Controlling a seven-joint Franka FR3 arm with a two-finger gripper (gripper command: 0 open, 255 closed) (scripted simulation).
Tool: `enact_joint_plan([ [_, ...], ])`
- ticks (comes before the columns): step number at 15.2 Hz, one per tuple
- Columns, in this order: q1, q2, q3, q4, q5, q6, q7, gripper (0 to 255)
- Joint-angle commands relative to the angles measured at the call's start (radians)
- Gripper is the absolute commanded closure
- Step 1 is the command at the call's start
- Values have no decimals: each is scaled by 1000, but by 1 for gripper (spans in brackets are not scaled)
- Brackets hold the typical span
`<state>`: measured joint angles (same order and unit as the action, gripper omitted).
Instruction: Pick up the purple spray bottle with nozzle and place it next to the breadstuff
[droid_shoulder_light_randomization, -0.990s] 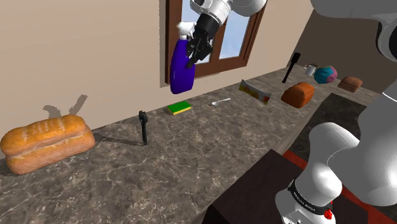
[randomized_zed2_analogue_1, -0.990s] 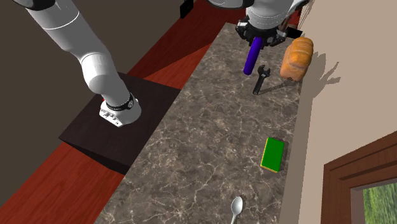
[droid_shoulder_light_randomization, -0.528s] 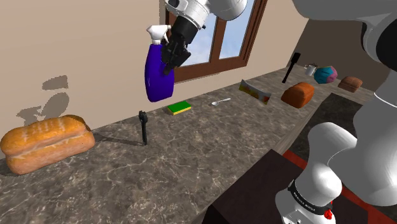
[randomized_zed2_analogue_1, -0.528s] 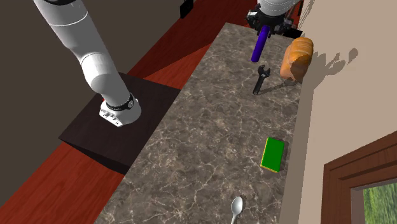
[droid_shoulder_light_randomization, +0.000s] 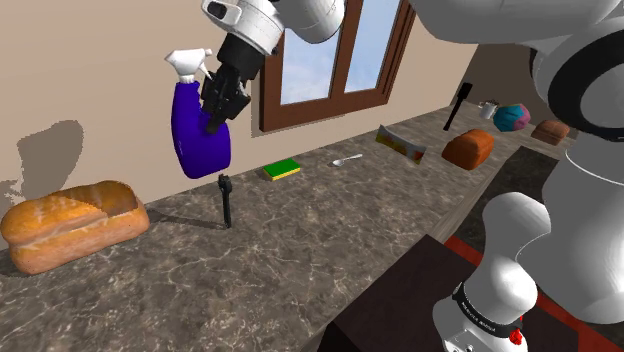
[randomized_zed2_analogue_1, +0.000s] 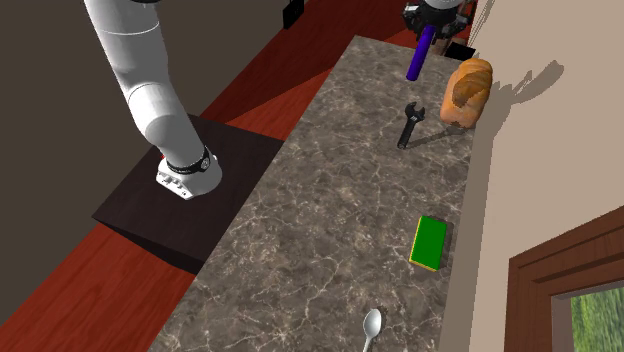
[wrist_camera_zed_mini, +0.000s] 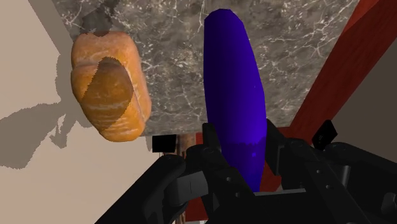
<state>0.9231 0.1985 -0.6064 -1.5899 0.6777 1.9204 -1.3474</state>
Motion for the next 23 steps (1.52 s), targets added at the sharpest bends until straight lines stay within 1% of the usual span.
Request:
enact_joint_plan([
  [1, 6, 53, 15, 54, 23, 5, 25, 255],
  [5, 7, 167, 45, 179, 65, 8, 75, 255],
  [9, -4, 298, 76, 342, 100, -3, 138, 255],
  [12, -25, 414, 100, 504, 122, -25, 198, 255],
  [14, -51, 512, 118, 654, 135, -53, 252, 255],
  [23, -15, 492, 123, 502, 151, 56, 181, 255],
])
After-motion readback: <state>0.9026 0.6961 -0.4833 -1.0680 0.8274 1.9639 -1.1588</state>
